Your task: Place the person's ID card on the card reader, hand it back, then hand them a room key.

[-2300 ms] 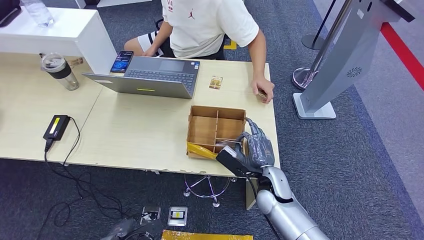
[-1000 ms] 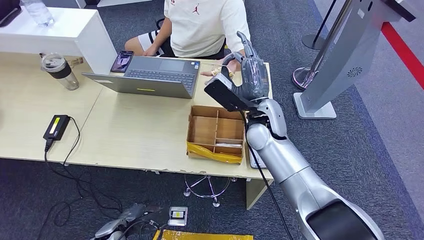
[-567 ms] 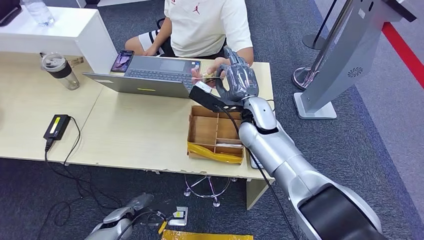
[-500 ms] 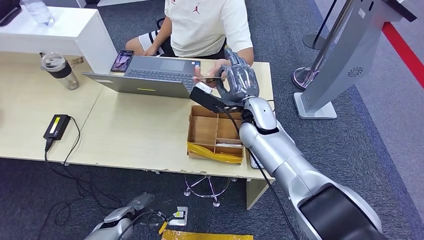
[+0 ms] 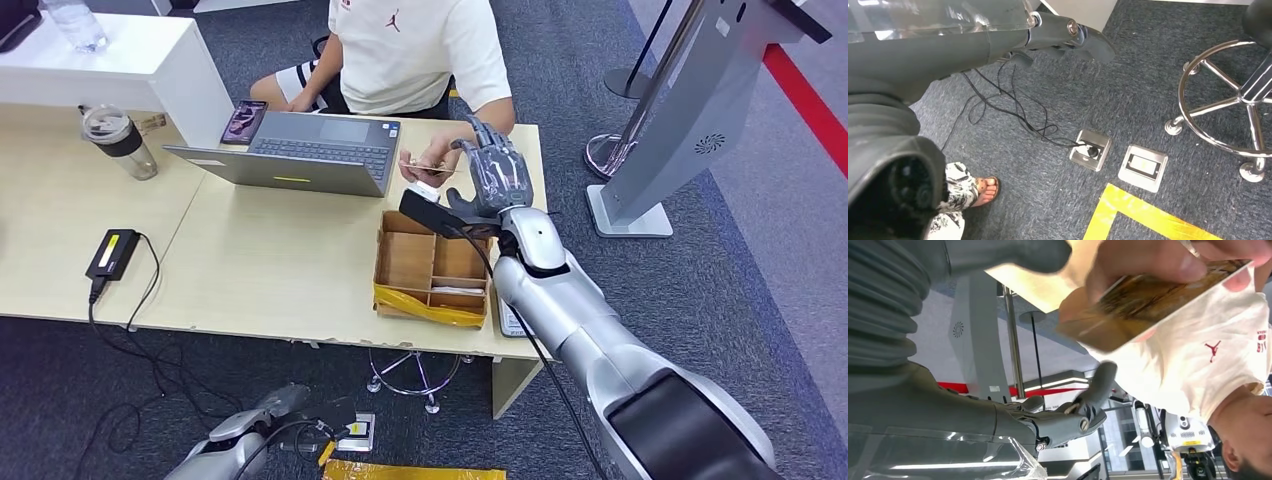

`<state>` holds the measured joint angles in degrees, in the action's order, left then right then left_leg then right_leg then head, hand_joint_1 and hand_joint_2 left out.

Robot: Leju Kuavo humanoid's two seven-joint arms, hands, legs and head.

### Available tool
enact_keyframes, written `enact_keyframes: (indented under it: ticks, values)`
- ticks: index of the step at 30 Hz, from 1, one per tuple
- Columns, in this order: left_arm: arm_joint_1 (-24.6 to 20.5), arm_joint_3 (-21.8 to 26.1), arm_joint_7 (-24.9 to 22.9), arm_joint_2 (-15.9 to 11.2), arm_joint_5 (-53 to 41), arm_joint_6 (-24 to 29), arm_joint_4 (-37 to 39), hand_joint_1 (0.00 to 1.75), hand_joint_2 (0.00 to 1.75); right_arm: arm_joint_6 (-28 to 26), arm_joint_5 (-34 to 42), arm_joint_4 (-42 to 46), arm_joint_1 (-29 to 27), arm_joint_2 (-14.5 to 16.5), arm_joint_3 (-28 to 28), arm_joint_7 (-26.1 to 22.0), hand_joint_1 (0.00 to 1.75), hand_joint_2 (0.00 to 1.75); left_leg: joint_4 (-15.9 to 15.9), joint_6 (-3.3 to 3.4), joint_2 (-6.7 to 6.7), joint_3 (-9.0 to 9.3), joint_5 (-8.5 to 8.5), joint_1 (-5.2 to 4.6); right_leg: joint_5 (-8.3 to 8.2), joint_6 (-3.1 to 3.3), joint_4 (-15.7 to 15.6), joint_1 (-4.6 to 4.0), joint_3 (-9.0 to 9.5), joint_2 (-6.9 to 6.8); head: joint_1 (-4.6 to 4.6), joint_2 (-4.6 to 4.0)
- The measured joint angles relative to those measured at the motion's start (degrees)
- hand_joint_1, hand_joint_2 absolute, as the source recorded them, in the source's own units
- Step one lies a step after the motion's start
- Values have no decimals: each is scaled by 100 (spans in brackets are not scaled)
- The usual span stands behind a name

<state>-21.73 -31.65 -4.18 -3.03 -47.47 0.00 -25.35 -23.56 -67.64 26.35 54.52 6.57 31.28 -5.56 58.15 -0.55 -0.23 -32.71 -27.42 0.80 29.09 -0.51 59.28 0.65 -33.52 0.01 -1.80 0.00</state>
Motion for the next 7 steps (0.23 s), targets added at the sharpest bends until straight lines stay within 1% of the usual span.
enact_keyframes:
  ticks: [7]
  values:
    - [-3,-32,1,1,0,3,0,0,0,-160,125,-43,-33,-97,31,-73,0,175,0,0,1,0,0,0,0,0,0,0,-1,1,1,0]
